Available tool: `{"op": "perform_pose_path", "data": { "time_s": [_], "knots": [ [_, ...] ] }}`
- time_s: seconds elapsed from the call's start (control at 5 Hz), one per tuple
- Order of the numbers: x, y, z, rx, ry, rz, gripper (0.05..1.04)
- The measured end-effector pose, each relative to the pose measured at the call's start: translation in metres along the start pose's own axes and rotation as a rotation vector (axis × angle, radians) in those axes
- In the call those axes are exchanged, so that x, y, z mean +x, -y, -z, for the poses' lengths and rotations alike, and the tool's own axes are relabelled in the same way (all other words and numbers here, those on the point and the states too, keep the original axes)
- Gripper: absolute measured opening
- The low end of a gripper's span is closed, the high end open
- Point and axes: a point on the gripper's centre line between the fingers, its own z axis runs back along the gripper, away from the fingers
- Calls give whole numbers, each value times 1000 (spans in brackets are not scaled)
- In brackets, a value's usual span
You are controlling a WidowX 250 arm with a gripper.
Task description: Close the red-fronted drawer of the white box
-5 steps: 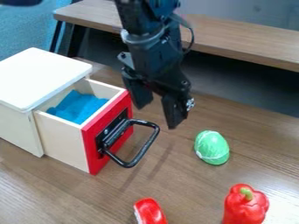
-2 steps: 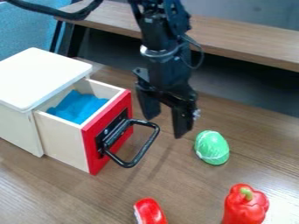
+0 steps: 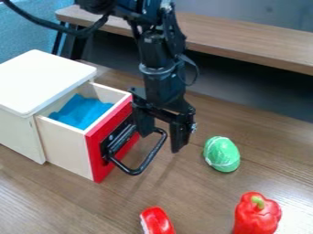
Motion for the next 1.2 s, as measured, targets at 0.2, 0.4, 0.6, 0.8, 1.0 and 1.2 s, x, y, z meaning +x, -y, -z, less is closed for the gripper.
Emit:
{"op": "perform_pose_path", "data": {
  "time_s": [0.2,0.4,0.6,0.8,1.0,1.2],
  "knots": [
    [-7,-8,12,3,-24,-36,999],
    [-11,-23,16,26,-37,-77,999],
    [-19,-37,16,84,-77,-103,999],
    [-25,-56,10,157,-116,-147,999],
    [-30,-72,3,257,-145,-194,999],
    [-33,-81,0,311,-158,-193,999]
  ]
}}
